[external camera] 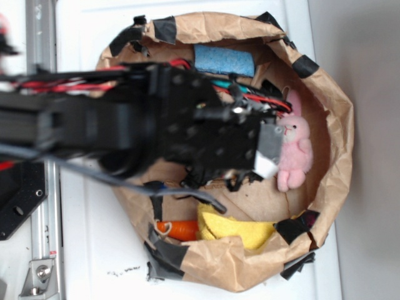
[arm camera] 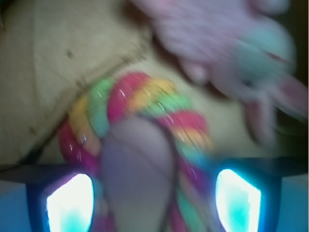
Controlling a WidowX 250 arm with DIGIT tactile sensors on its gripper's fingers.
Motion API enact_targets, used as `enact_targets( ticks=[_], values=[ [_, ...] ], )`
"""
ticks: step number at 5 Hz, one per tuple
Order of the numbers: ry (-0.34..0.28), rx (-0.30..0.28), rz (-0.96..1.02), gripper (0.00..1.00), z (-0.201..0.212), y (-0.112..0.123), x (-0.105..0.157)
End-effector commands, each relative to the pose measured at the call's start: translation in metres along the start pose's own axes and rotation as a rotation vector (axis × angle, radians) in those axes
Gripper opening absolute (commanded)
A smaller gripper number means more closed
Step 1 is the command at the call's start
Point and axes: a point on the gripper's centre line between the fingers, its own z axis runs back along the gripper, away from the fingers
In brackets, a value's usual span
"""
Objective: Grab the multicolored rope.
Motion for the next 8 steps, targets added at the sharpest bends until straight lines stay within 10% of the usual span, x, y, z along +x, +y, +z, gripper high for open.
enact_targets(
  ticks=[1, 4, 7, 8],
  values=[
    [-0.077, -0.088, -0.003, 1.00, -0.003, 0.016, 0.008],
    [-0.067, -0.089, 0.049, 1.00, 0.001, 0.034, -0.012],
    [0.005, -0.167, -0.149, 1.00, -0.042, -0.041, 0.027],
    [0.032, -0.162, -0.132, 0.00, -0.036, -0.055, 0.033]
  ],
)
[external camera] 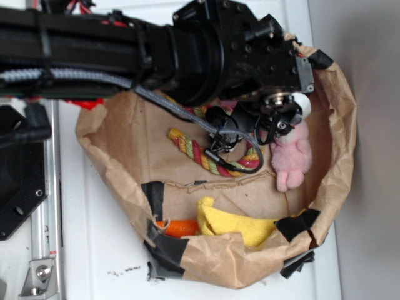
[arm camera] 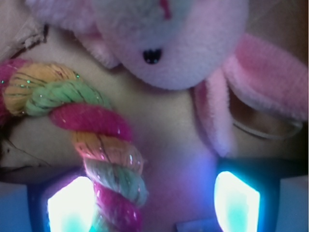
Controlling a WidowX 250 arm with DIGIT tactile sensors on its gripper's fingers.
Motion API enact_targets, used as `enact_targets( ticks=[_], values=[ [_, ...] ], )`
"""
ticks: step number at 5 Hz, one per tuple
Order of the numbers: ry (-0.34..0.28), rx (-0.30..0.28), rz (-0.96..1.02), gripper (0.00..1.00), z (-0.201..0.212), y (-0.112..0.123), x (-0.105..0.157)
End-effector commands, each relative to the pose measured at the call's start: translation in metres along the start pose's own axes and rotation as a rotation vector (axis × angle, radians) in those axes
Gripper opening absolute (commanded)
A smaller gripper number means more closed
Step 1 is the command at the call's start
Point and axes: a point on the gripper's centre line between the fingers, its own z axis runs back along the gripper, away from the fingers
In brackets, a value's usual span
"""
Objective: Grab the multicolored rope.
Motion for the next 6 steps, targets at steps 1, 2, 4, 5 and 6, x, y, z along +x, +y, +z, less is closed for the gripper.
enact_targets(
  ticks=[1, 2, 4, 5, 6],
  values=[
    [0.055, -0.030, -0.038, 0.00, -0.008, -0.049, 0.018],
    [0.116, 0.014, -0.033, 0.00, -0.003, -0.047, 0.018],
    [0.066, -0.050, 0.208, 0.00, 0.039, -0.047, -0.002],
    [-0.006, -0.026, 0.299, 0.00, 0.087, -0.047, -0.015],
    [-0.054, -0.007, 0.434, 0.00, 0.129, -0.040, -0.034]
  ],
)
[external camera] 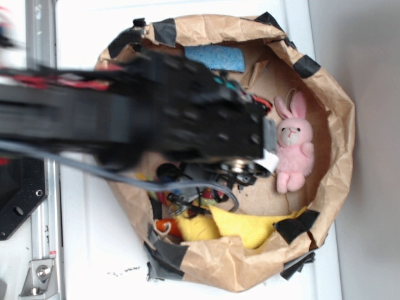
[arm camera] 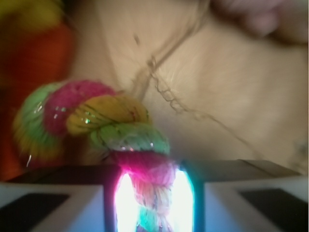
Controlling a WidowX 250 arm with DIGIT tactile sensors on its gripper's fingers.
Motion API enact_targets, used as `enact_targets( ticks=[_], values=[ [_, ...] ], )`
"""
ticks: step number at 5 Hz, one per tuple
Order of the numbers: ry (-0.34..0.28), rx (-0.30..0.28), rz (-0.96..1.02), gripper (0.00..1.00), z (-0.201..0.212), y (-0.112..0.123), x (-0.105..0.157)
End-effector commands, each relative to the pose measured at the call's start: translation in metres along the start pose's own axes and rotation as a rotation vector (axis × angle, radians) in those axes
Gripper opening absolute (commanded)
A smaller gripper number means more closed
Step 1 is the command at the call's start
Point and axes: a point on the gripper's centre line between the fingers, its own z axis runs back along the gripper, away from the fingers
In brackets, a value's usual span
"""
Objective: Grab the multicolored rope.
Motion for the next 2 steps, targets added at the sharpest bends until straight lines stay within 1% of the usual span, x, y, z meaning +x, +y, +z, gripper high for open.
enact_targets(
  ticks=[1, 2],
  values=[
    [-0.134, 0.042, 0.293, 0.00, 0.0720, 0.0181, -0.0122],
    [-0.073, 0.085, 0.402, 0.00, 0.0746, 0.0277, -0.0109]
  ],
)
